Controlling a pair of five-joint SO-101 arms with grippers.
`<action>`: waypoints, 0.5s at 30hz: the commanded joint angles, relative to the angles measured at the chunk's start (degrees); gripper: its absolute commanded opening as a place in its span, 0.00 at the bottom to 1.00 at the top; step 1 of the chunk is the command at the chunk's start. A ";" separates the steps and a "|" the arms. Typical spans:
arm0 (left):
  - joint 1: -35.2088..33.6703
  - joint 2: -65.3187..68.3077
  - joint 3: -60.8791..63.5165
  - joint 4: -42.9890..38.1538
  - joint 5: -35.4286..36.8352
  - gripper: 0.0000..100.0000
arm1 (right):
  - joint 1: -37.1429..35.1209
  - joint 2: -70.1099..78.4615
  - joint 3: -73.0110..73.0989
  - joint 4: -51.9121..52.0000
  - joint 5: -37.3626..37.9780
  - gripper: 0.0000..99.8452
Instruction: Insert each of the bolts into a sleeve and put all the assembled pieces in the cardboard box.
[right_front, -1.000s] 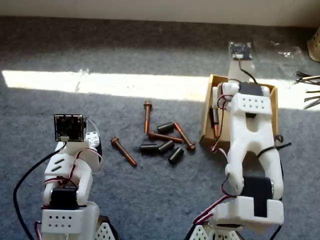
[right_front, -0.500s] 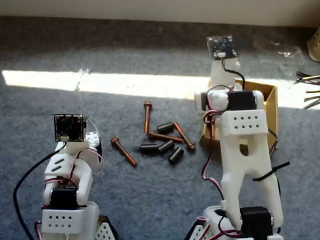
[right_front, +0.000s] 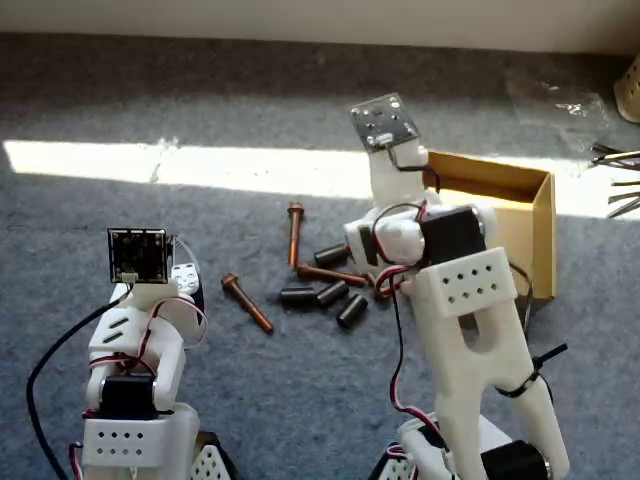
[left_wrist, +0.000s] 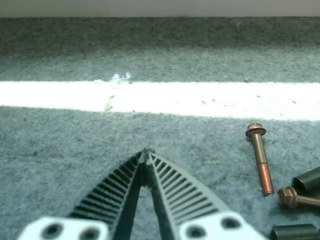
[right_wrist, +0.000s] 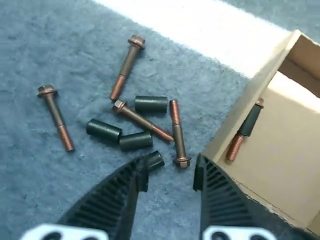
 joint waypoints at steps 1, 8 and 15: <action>-0.92 -0.75 -0.48 -1.05 -0.26 0.01 | -5.32 -4.09 -2.59 2.33 -0.26 0.08; -0.92 -0.75 -0.48 -1.05 -0.26 0.01 | -9.27 -4.97 -1.71 4.35 -0.18 0.06; -4.18 -0.75 -0.57 -1.14 0.00 0.01 | -9.89 -4.97 12.53 -5.58 7.65 0.06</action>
